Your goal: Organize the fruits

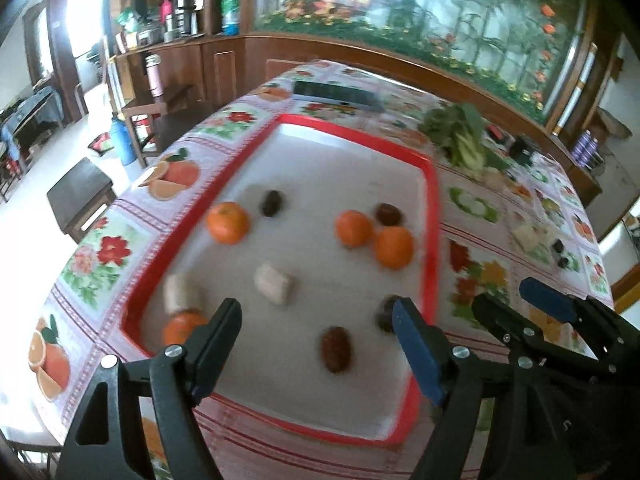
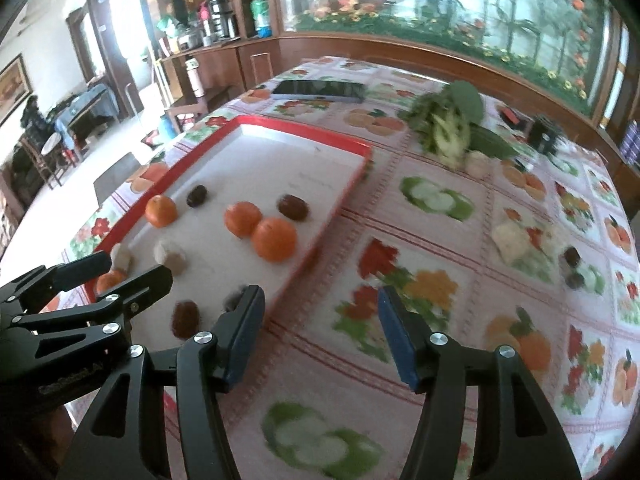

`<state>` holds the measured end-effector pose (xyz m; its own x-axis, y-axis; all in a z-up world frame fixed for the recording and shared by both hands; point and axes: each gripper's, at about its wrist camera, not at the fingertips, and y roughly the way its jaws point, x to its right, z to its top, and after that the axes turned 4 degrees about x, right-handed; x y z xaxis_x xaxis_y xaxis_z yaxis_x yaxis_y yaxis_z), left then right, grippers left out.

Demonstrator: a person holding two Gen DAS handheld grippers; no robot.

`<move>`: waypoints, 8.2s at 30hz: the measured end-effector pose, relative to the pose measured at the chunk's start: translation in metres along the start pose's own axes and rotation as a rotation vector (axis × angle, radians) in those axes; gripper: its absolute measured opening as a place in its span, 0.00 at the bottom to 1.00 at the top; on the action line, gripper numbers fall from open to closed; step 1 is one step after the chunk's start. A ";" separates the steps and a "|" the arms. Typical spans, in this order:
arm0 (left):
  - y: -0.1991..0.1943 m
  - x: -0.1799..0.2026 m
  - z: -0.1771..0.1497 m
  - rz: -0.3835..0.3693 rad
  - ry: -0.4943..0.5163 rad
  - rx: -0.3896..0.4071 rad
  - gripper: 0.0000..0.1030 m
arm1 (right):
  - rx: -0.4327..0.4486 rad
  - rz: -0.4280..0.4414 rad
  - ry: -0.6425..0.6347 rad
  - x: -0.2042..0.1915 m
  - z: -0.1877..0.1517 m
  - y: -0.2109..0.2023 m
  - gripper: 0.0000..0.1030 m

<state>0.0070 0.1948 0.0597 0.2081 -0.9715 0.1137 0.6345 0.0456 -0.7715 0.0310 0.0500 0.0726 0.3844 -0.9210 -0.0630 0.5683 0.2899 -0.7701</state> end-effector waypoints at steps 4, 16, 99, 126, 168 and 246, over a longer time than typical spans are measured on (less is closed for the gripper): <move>-0.002 0.031 -0.006 -0.021 0.060 -0.011 0.79 | 0.009 -0.027 0.042 0.030 -0.012 -0.012 0.60; 0.017 0.133 -0.030 -0.086 0.212 -0.089 0.80 | -0.015 -0.134 0.266 0.149 -0.063 -0.033 0.61; 0.039 0.149 -0.046 -0.275 0.224 -0.132 0.30 | -0.038 -0.099 0.113 0.185 -0.083 -0.027 0.40; 0.044 0.150 -0.041 -0.206 0.244 -0.094 0.32 | -0.034 -0.178 0.090 0.171 -0.095 -0.026 0.36; 0.026 0.140 -0.060 -0.314 0.272 -0.147 0.32 | -0.016 -0.147 0.145 0.140 -0.082 -0.032 0.18; -0.027 0.138 -0.059 -0.327 0.185 -0.031 0.32 | 0.040 -0.115 0.168 0.110 -0.094 -0.067 0.36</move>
<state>-0.0249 0.0463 0.0591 -0.1411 -0.9593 0.2445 0.6222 -0.2780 -0.7318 -0.0332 -0.0955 0.0580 0.1909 -0.9780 -0.0839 0.6314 0.1878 -0.7524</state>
